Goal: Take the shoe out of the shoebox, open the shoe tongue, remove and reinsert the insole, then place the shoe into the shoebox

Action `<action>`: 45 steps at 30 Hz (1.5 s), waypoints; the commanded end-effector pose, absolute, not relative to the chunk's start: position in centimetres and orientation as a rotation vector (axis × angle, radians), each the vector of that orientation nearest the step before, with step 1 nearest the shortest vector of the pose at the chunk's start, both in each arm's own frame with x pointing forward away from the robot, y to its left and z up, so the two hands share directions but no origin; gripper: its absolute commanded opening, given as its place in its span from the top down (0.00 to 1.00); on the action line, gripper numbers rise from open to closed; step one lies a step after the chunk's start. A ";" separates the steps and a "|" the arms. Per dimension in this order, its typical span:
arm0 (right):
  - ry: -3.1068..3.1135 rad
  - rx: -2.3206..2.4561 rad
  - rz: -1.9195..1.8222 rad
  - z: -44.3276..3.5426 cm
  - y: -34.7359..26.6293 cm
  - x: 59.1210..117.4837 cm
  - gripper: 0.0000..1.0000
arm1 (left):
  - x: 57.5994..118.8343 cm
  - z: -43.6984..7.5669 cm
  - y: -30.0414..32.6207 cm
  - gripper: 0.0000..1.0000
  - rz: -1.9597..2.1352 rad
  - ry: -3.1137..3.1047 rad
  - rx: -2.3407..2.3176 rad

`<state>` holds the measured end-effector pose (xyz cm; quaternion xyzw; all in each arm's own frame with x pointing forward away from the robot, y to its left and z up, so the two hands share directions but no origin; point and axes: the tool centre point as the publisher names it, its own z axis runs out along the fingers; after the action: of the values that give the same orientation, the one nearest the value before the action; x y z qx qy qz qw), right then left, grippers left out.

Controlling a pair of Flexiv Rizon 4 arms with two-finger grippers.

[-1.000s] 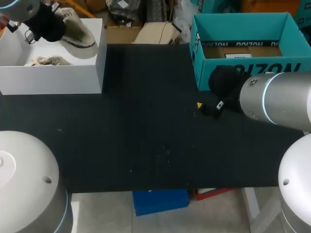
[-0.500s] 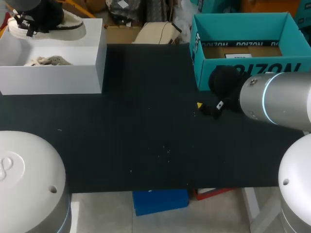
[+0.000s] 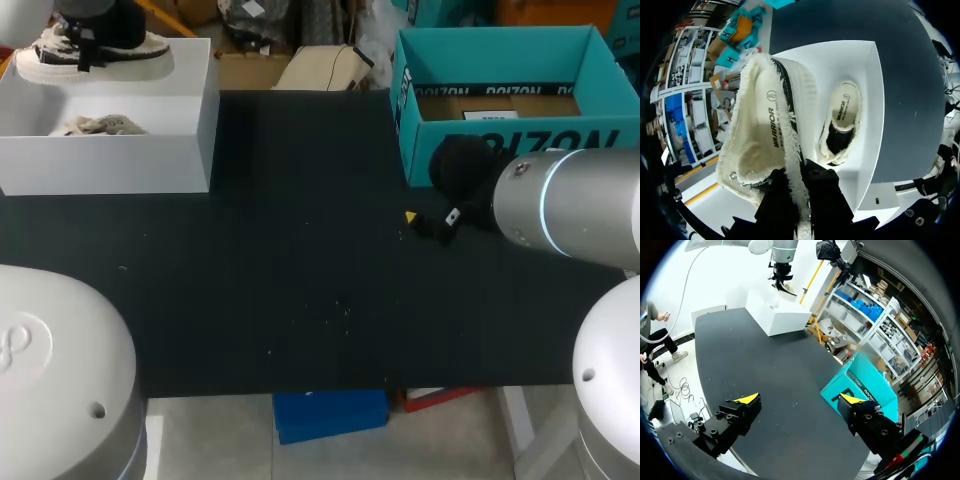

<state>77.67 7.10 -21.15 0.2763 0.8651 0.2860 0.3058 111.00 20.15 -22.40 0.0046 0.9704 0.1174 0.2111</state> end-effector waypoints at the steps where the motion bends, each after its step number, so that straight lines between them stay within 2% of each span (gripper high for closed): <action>1: 2.288 0.732 0.758 -21.3 7.1 77.6 0.00 | 113.2 -23.8 20.7 1.00 0.334 2.732 0.005; 15: 2.288 0.732 0.758 -21.3 7.1 77.6 0.00 | 116.6 -27.3 21.7 1.00 0.356 2.764 0.019; 45: 2.288 0.732 0.758 -21.3 7.1 77.6 0.00 | 118.2 -34.1 21.9 1.00 0.441 2.816 0.021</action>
<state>77.67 7.10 -21.15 0.2762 0.8651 0.2860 0.3057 117.69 22.04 -33.66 0.0071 0.9779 0.1497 0.1456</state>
